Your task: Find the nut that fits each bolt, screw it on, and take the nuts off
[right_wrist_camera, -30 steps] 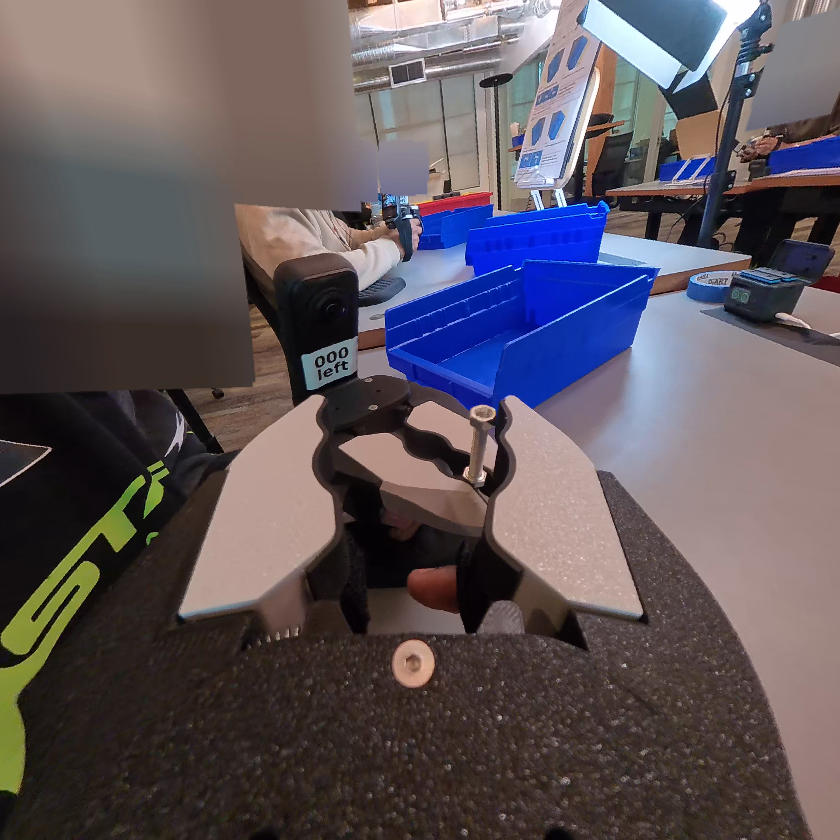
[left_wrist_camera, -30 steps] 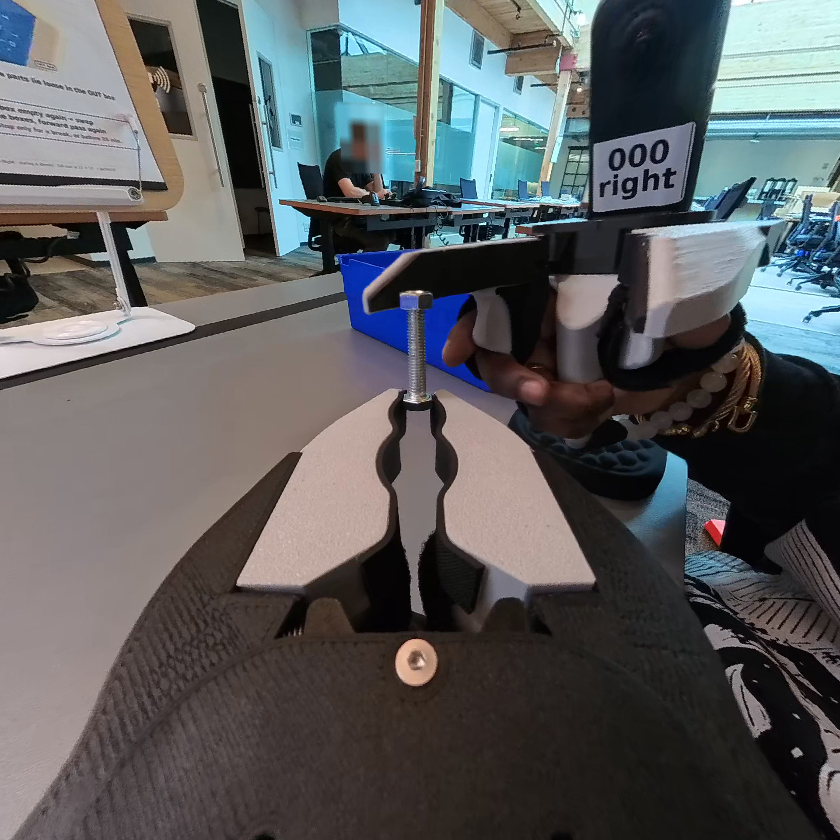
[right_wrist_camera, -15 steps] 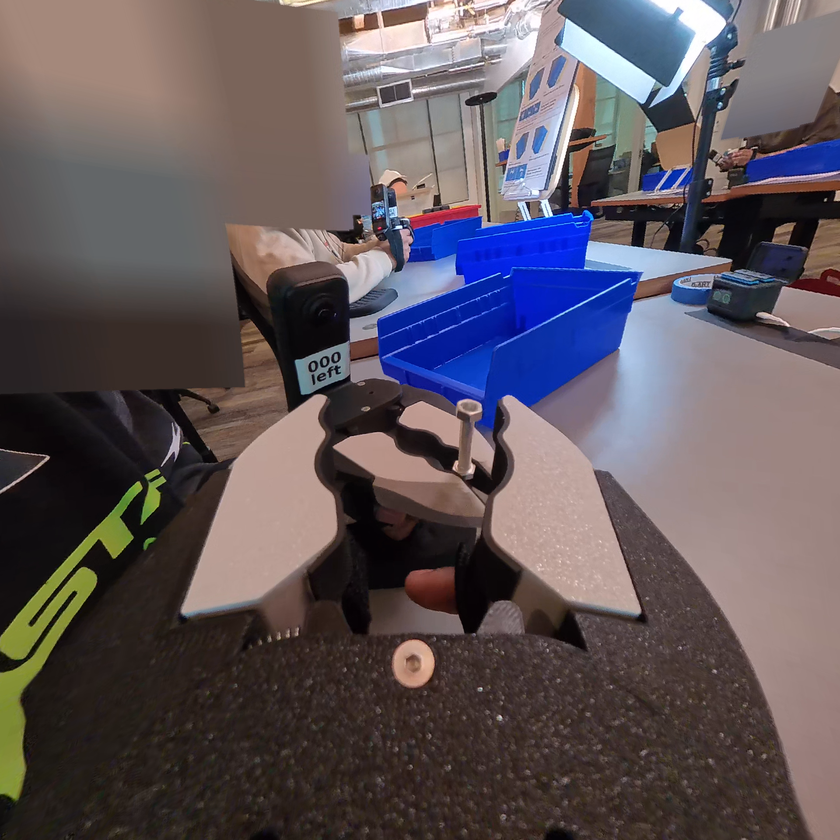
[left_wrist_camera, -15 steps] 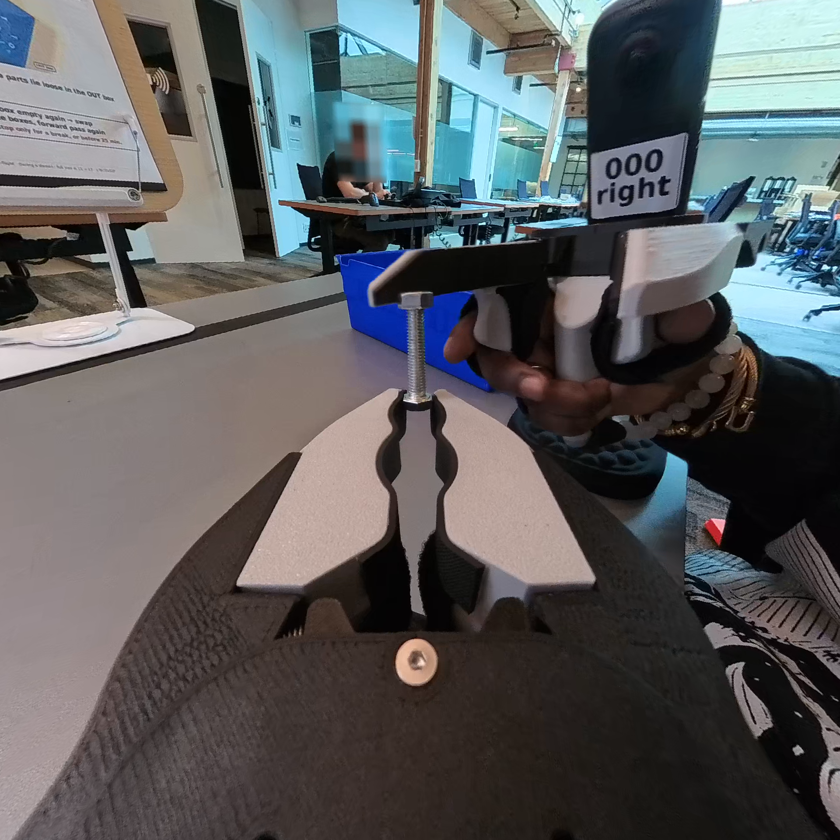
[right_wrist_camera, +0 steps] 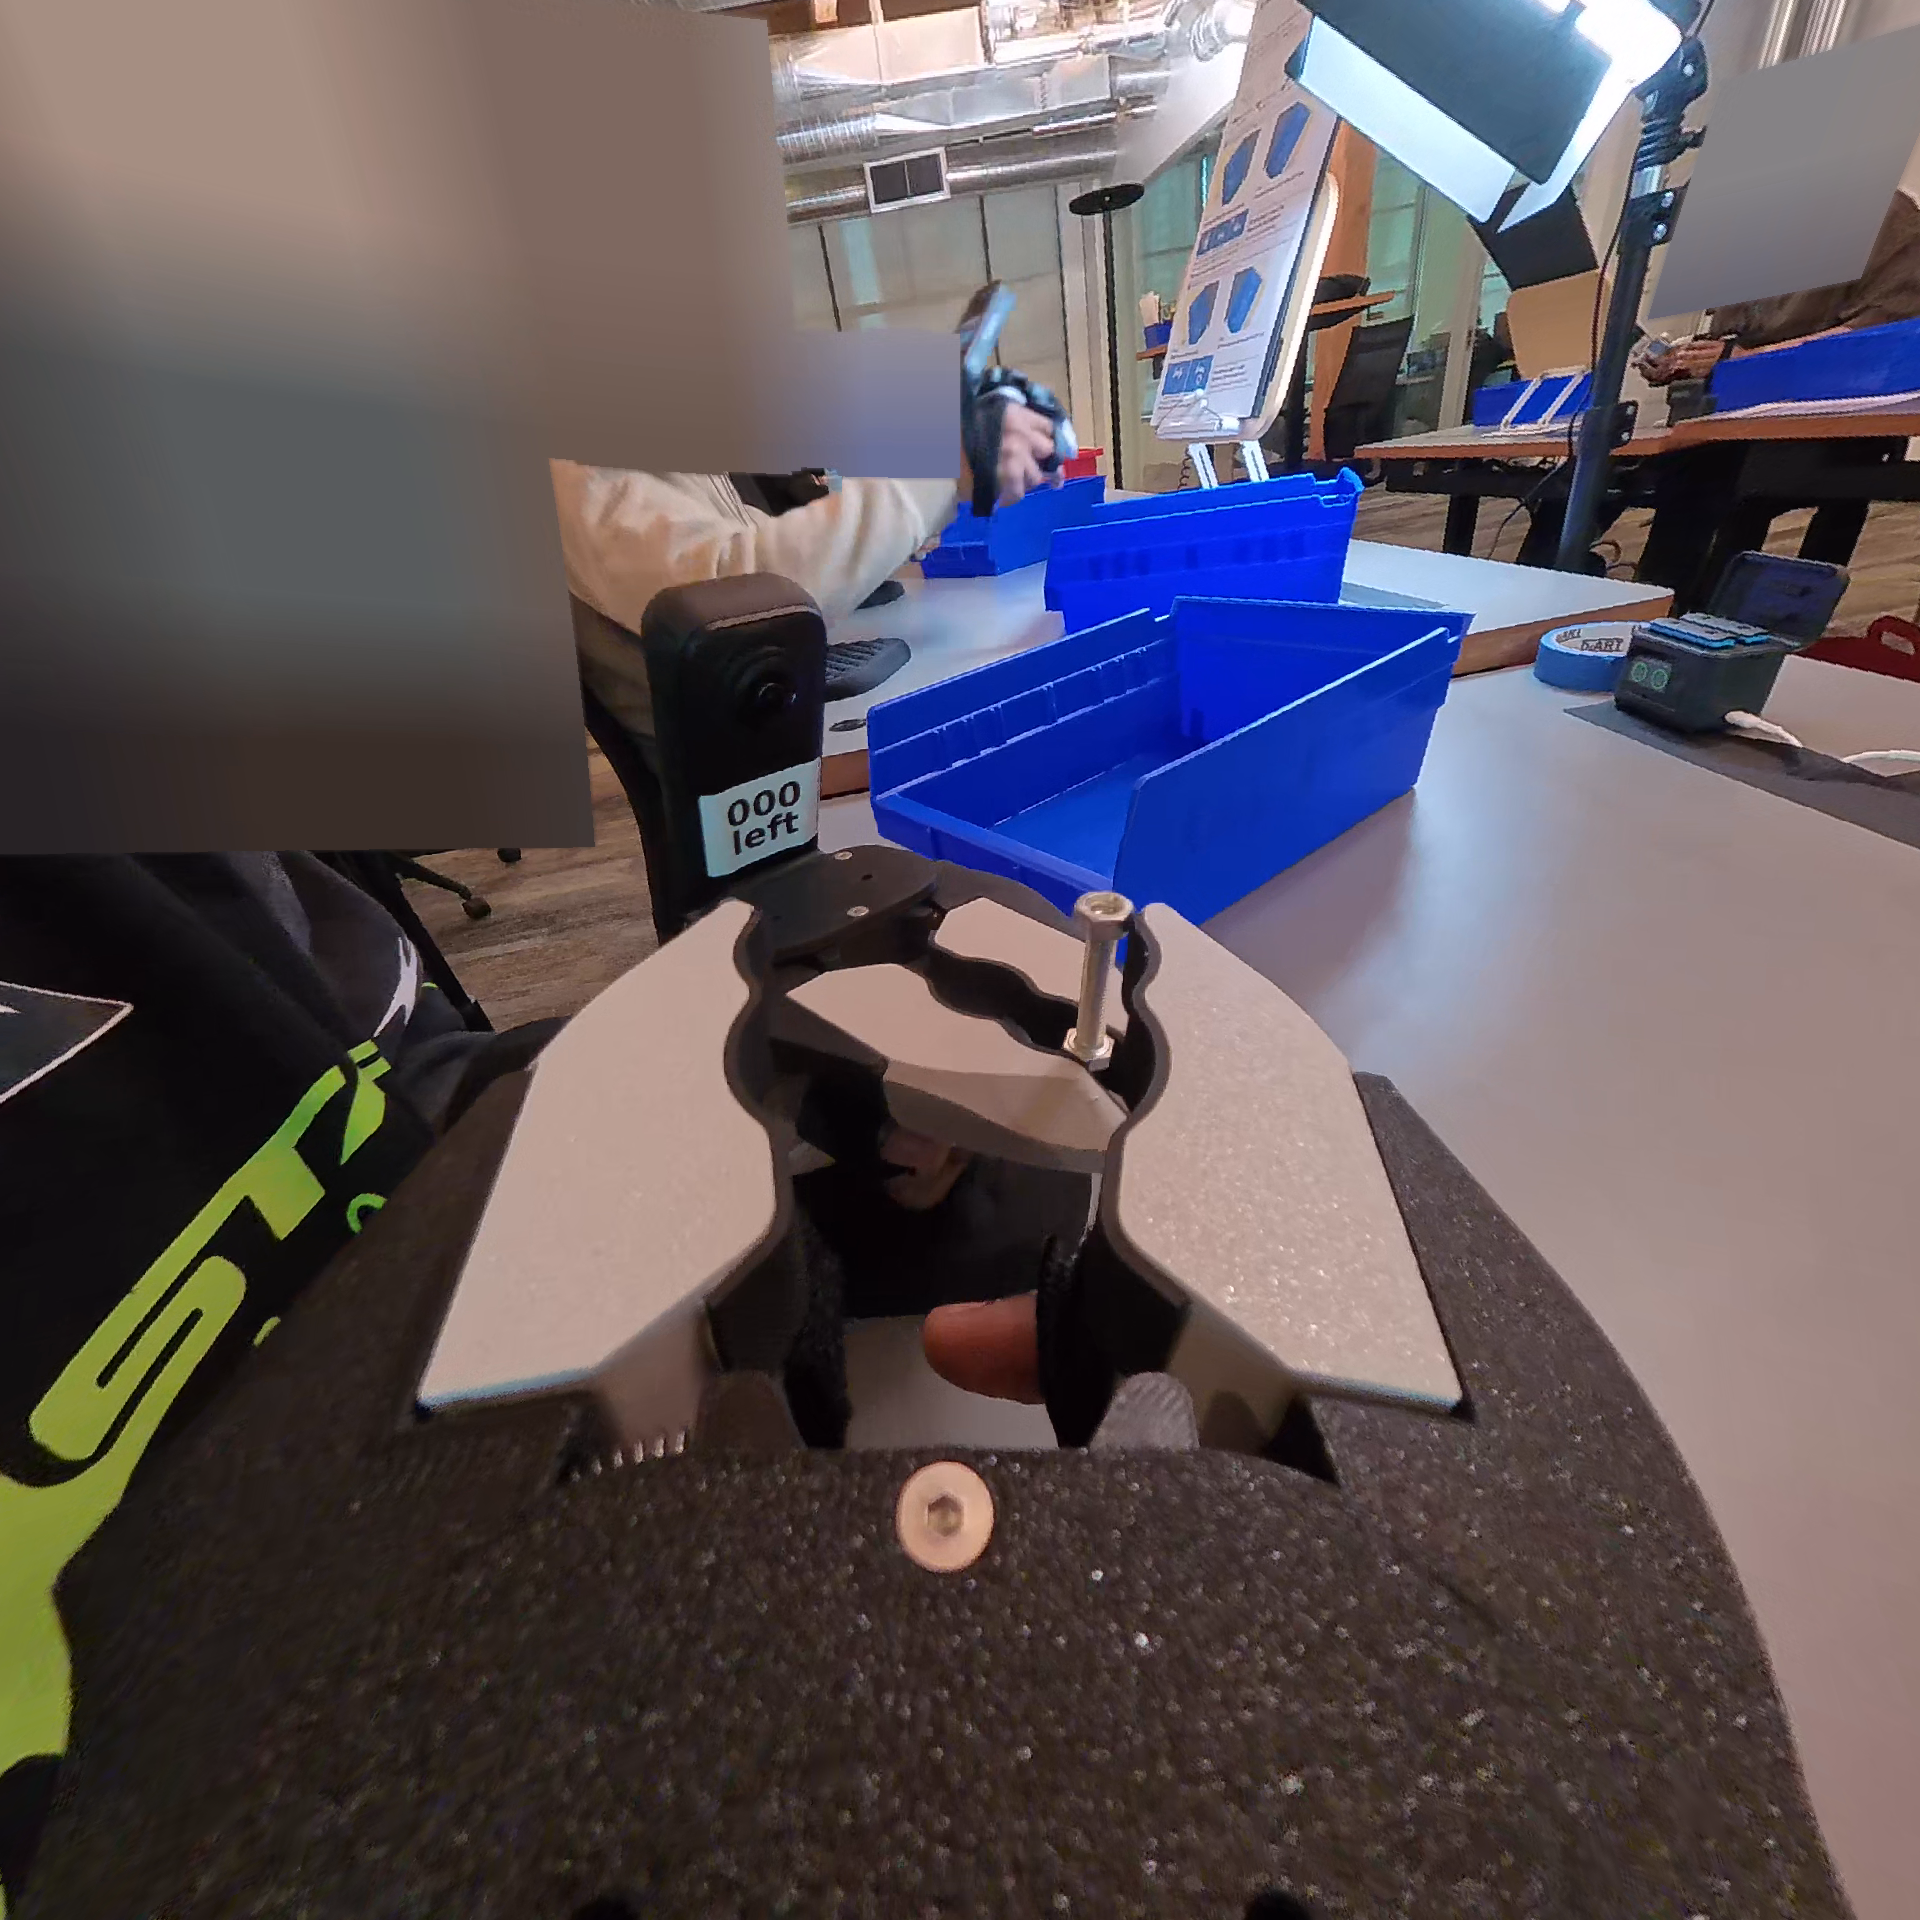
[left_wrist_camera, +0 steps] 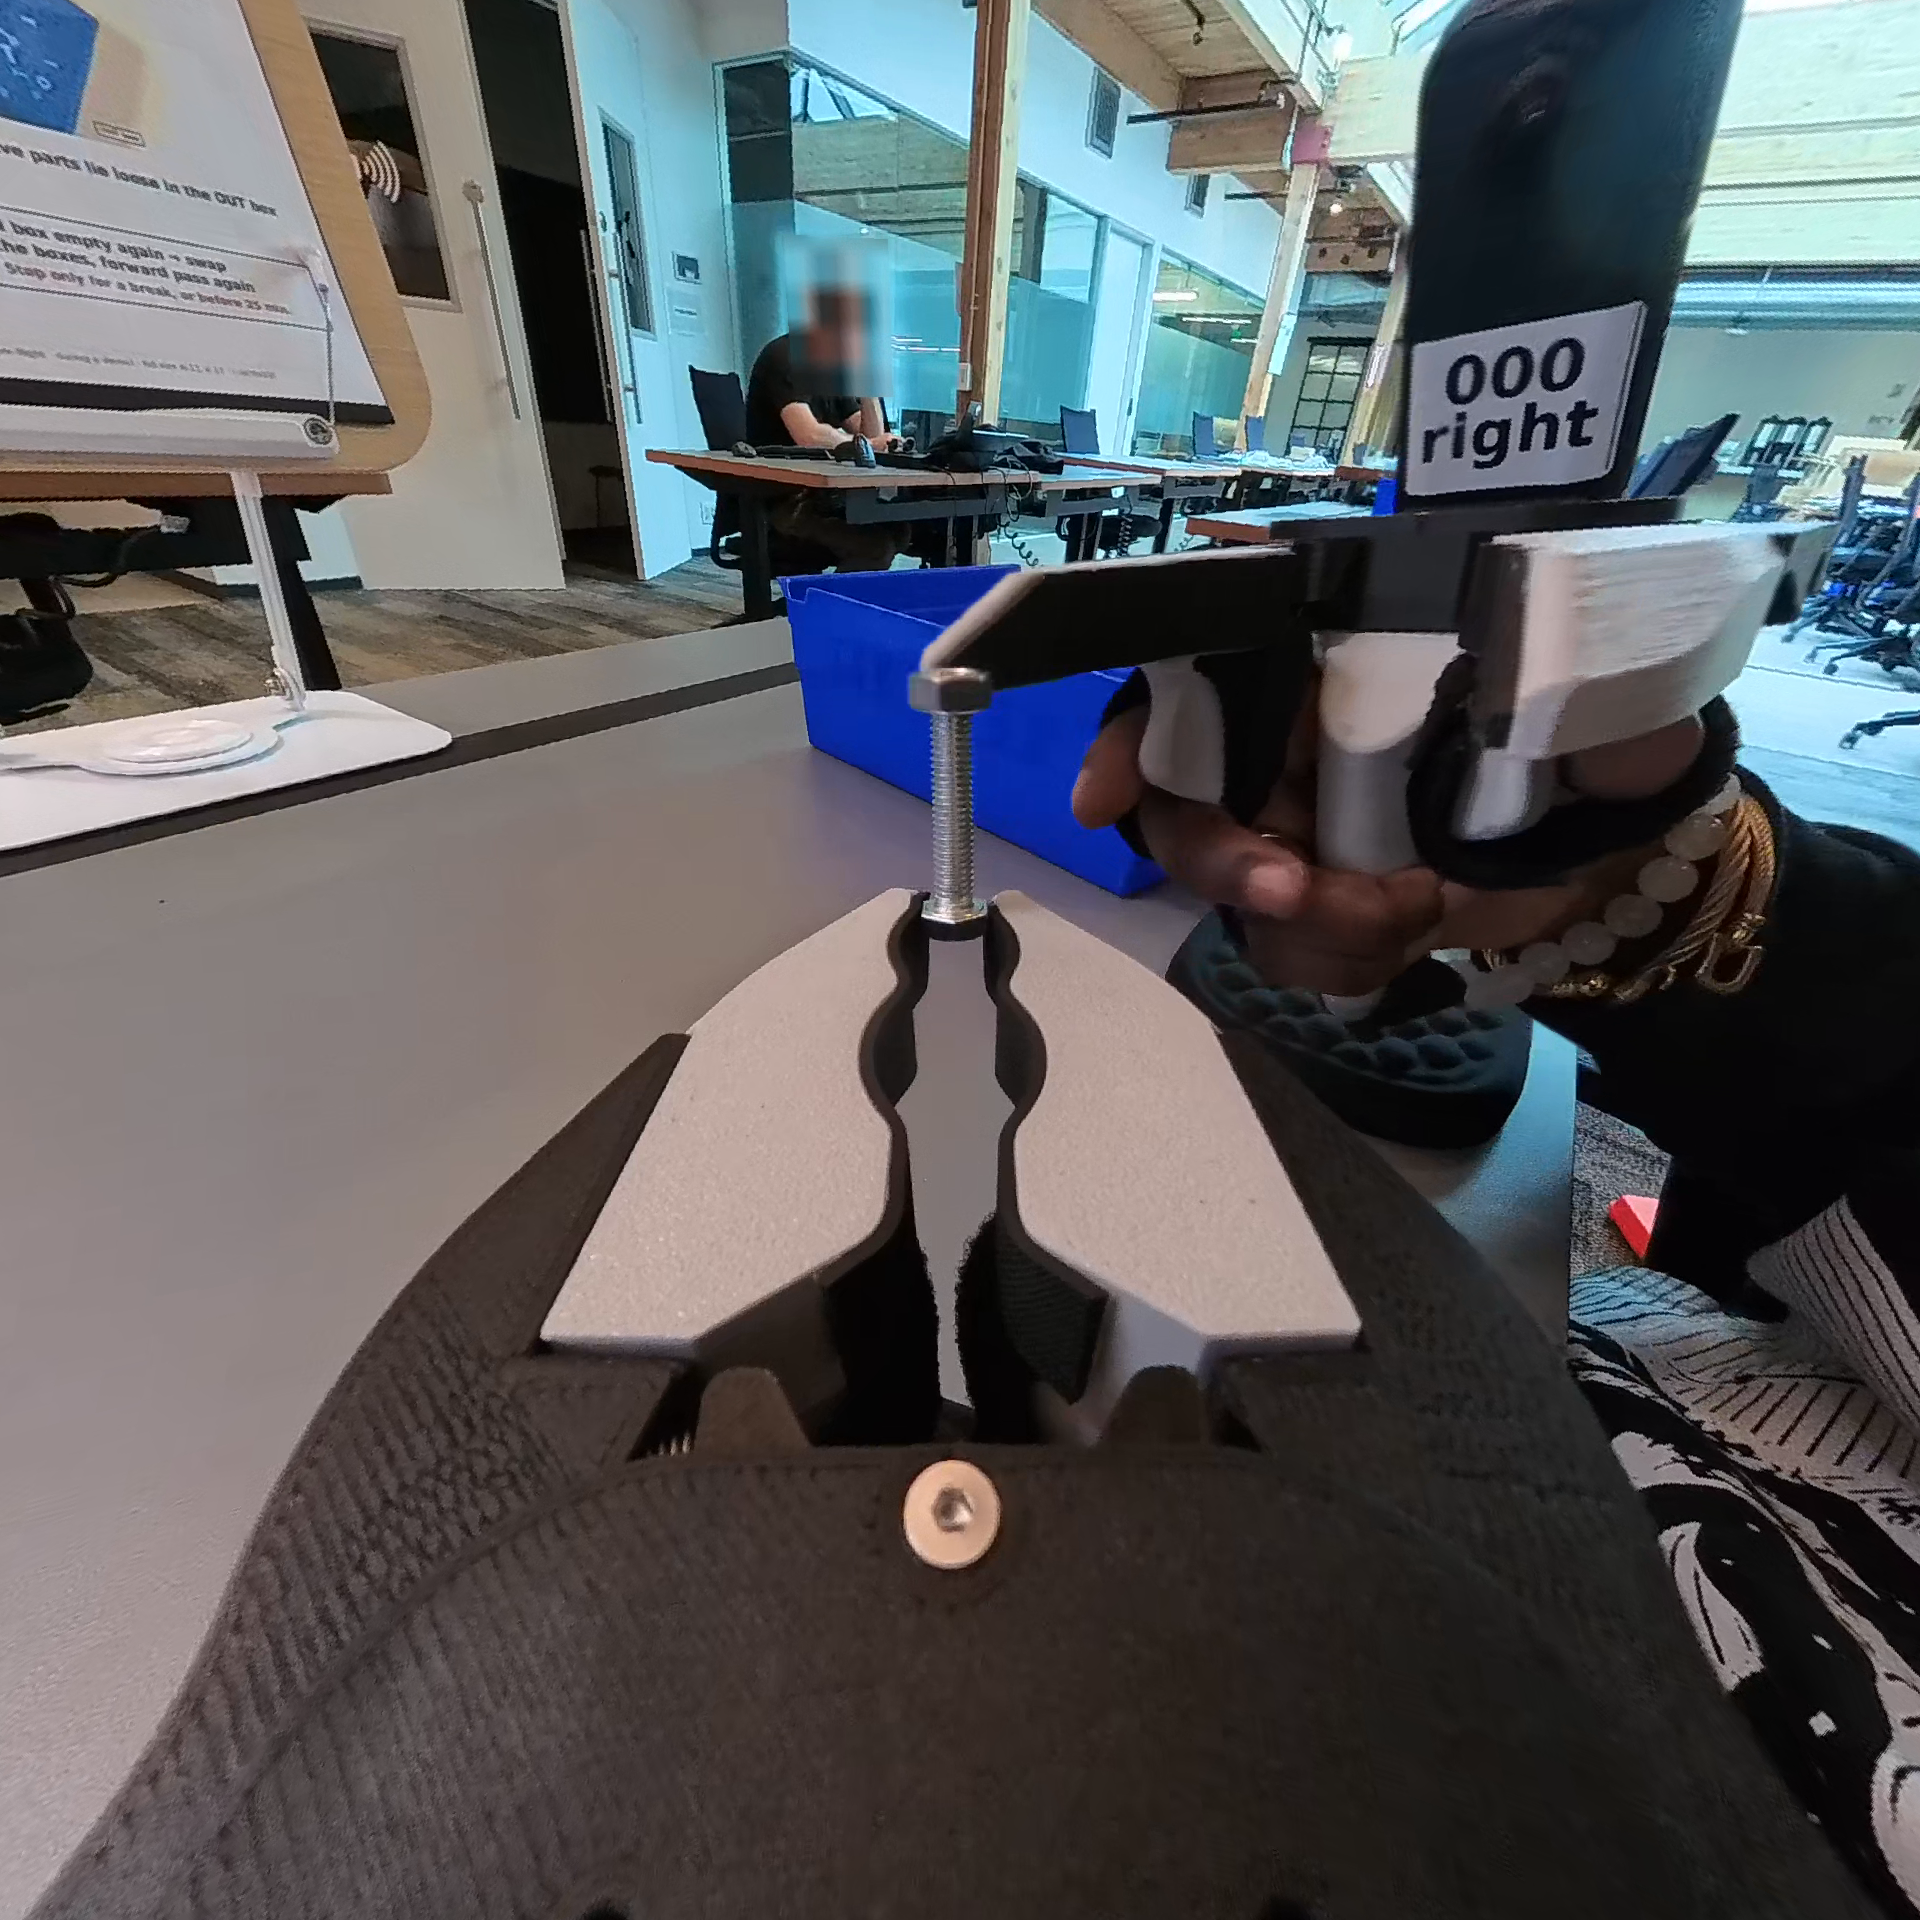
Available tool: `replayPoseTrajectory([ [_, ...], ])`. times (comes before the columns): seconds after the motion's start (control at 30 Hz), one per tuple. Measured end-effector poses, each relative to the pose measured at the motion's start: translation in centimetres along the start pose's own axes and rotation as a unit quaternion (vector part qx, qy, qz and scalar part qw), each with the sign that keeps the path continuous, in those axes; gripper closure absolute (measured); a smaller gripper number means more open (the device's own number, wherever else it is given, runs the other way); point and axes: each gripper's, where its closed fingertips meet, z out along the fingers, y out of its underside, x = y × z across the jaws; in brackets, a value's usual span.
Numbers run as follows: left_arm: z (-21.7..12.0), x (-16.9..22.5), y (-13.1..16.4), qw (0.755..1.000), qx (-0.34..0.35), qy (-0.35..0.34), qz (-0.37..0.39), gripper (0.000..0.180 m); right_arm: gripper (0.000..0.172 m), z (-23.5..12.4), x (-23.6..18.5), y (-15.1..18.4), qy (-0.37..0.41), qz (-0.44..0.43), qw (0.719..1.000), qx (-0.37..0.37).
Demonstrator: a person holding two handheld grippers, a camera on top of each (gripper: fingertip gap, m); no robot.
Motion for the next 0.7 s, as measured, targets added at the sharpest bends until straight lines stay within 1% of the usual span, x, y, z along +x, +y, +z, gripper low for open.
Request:
replayPoseTrajectory([
  [0.17,0.0,0.1,0.0,1.0,-0.001,0.002,0.002,0.17,0.108,-0.2,0.6,-0.2,0.014,0.001,1.0,0.011],
  [0.3,0.1,0.4,0.1,1.0,-0.004,0.008,0.008,0.17,0.102,1.2,0.7,0.0,0.0,-0.002,1.0,0.01],
  [0.43,0.1,0.5,0.3,1.0,-0.008,0.011,0.011,0.17,0.103,2.3,0.7,0.3,-0.01,-0.009,1.0,-0.001],
  [0.7,0.0,0.2,0.1,1.0,-0.002,0.006,-0.001,0.171,0.105,1.1,0.3,0.4,0.002,-0.01,1.0,-0.001],
])
